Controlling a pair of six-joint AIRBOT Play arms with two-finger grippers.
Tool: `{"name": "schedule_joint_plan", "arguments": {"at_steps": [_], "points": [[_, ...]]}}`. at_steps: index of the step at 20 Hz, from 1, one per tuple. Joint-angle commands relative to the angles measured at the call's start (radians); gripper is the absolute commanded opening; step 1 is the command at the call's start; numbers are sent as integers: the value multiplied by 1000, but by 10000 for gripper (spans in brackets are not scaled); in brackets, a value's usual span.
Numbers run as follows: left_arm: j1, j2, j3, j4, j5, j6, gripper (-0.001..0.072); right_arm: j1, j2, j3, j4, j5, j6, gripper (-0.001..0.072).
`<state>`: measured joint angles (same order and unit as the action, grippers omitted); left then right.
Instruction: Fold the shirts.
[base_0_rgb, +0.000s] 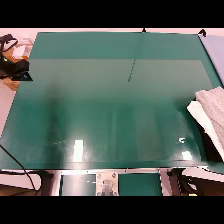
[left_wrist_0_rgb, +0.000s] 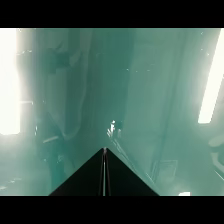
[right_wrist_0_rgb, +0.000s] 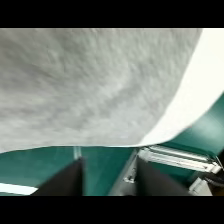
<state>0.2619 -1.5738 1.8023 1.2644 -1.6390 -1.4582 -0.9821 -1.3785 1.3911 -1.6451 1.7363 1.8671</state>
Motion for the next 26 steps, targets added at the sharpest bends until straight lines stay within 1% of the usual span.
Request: {"name": "schedule_joint_plan", "arguments": {"at_steps": [1, 2, 3, 4, 6, 8, 10, 13, 16, 18, 19, 21, 26], "points": [[0, 5, 0, -63, 1, 0, 25, 56, -18, 156, 217, -42, -30, 99], [-6, 17, 0, -75, 3, 1, 25, 96, -18, 214, 288, -70, -53, 54], [-15, 35, -5, -72, 12, 0, 25, 150, -16, 265, 347, -103, -76, 44], [-27, 67, -27, -71, 32, 0, 25, 208, -10, 294, 386, -130, -92, 8], [-63, 151, -134, -71, 75, 0, 25, 349, 16, 296, 407, -174, -111, 9], [-116, 266, -317, -71, 136, 0, 25, 512, 59, 239, 404, -204, -146, 8], [-180, 386, -524, -72, 200, 0, 25, 660, 127, 113, 387, -246, -152, 8], [-285, 541, -791, -76, 272, -11, 25, 872, 283, -198, 362, -341, -143, 9], [-365, 638, -952, -87, 314, -31, 25, 1032, 453, -508, 362, -475, -69, 9], [-377, 649, -978, -102, 312, -33, 25, 1081, 517, -613, 363, -534, -45, 9], [-377, 649, -978, -101, 315, -32, 26, 1093, 530, -632, 363, -538, -45, 9], [-377, 649, -978, -98, 323, -33, 26, 1101, 531, -635, 365, -511, -45, 9], [-377, 649, -978, -103, 308, -34, 26, 1100, 531, -636, 366, -507, -45, 9]]}}
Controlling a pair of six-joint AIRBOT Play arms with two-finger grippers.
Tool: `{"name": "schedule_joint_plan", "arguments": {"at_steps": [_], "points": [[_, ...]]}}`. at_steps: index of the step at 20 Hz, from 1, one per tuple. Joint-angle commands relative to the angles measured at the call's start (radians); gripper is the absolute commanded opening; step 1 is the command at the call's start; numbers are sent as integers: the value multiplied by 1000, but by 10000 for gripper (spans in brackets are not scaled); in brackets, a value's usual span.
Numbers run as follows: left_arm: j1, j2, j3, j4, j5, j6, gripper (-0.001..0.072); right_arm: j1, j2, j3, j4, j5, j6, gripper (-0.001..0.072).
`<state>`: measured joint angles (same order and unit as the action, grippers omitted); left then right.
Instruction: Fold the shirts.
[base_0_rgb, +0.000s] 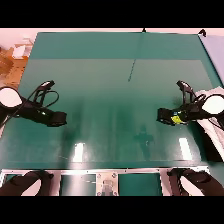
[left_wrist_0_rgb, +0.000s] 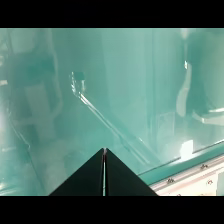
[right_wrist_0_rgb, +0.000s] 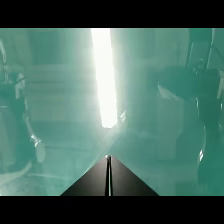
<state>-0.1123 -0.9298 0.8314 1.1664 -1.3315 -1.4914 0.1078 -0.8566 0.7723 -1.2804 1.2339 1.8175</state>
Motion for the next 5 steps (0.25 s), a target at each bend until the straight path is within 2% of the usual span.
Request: {"name": "schedule_joint_plan", "arguments": {"at_steps": [1, 5], "points": [[-3, 5, -8, -4, 3, 0, 26, 10, 9, -17, 1, -4, 4, 9], [-3, 5, -8, -5, 8, 0, 26, 10, 9, -17, 2, -4, 4, 9]]}}
